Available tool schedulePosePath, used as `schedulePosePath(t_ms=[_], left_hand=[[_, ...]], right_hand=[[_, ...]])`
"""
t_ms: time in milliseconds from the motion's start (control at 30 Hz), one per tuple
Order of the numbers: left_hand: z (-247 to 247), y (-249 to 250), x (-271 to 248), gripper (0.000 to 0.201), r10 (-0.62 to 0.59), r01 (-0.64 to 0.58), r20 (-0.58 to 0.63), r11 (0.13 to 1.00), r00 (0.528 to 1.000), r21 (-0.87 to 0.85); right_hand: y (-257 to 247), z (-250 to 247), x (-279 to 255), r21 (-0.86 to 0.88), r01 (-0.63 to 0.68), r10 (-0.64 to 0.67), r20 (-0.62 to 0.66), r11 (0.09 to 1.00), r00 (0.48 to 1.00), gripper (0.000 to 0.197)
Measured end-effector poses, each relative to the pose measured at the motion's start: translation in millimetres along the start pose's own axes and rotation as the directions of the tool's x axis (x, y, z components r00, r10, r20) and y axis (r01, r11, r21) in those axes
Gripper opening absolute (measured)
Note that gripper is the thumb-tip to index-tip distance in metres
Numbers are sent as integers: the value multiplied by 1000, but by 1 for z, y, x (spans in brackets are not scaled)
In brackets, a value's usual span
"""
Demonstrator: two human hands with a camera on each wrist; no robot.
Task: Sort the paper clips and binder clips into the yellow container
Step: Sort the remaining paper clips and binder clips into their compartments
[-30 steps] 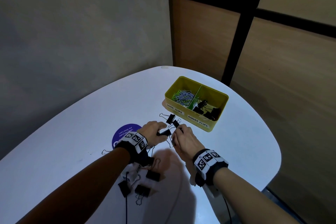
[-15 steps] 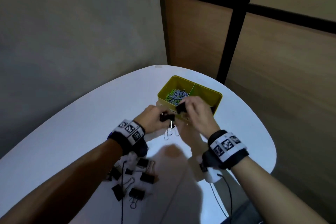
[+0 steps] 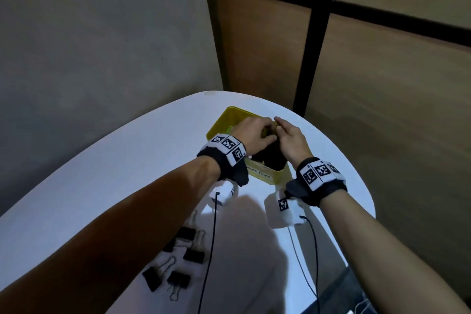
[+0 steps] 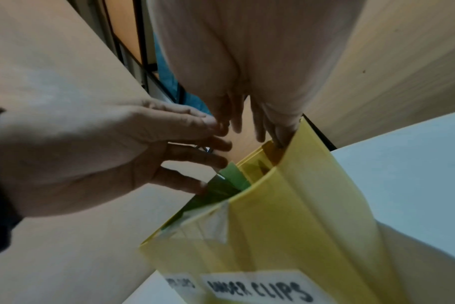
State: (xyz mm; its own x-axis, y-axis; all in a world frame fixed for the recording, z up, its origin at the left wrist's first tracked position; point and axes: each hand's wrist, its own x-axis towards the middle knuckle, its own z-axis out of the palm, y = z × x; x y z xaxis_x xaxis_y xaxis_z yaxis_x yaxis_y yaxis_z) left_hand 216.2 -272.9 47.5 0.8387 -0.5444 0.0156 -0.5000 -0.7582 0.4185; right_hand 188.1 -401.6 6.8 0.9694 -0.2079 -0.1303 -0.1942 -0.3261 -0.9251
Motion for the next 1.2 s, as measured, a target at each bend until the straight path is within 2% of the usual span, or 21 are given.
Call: schedulePosePath(t_ms=[100, 233, 367, 500, 567, 633, 700, 767, 833, 867, 933, 1000, 1067, 1133, 1200], left_hand=[[-8, -9, -13, 20, -28, 15, -69, 982, 997, -187], [-23, -34, -50, 13, -65, 39, -89, 962, 994, -271], [-29, -67, -105, 11, -90, 98, 44, 971, 995, -216], [-28, -98, -156, 17, -166, 183, 248, 982, 954, -49], [-28, -116, -182, 17, -225, 216, 305, 974, 925, 63], [-28, -136, -207, 17, -316, 280, 272, 946, 909, 166], [-30, -155, -231, 20, -456, 412, 165, 878, 874, 244], [-34, -169, -250, 34, -599, 558, 101, 785, 794, 270], [-36, -179, -263, 55, -688, 644, 130, 718, 714, 263], [-34, -182, -269, 63, -701, 658, 161, 710, 695, 249], [-25, -183, -277, 71, -672, 638, 217, 740, 708, 212], [-11, -179, -282, 68, -635, 608, 227, 772, 738, 183], [3, -176, -280, 57, -647, 629, 147, 762, 748, 155], [9, -177, -275, 45, -676, 672, 64, 737, 734, 72], [12, -180, -269, 34, -672, 673, 45, 740, 739, -5]], right_hand=[[-6, 4, -12, -16, 52, -52, -26, 999, 998, 39], [-19, 27, -40, -113, 290, -303, -113, 950, 946, 26], [-30, 63, -73, -149, 443, -439, 60, 884, 897, 20], [-31, 102, -105, -169, 446, -372, 339, 879, 864, 42], [-24, 118, -121, -250, 513, -337, 513, 821, 790, 52], [-12, 135, -134, -310, 608, -306, 648, 730, 698, 56], [1, 150, -145, -366, 613, -219, 707, 700, 672, 60], [10, 164, -150, -426, 599, -154, 715, 678, 682, 61], [16, 174, -154, -472, 604, -128, 711, 642, 691, 57], [16, 178, -154, -483, 620, -136, 711, 619, 690, 55], [16, 185, -155, -511, 658, -152, 715, 553, 683, 54], [14, 191, -157, -525, 689, -166, 723, 499, 671, 58], [10, 198, -160, -542, 691, -157, 721, 478, 674, 60], [7, 206, -163, -561, 683, -143, 714, 468, 685, 57], [4, 211, -166, -582, 668, -123, 705, 463, 699, 52]])
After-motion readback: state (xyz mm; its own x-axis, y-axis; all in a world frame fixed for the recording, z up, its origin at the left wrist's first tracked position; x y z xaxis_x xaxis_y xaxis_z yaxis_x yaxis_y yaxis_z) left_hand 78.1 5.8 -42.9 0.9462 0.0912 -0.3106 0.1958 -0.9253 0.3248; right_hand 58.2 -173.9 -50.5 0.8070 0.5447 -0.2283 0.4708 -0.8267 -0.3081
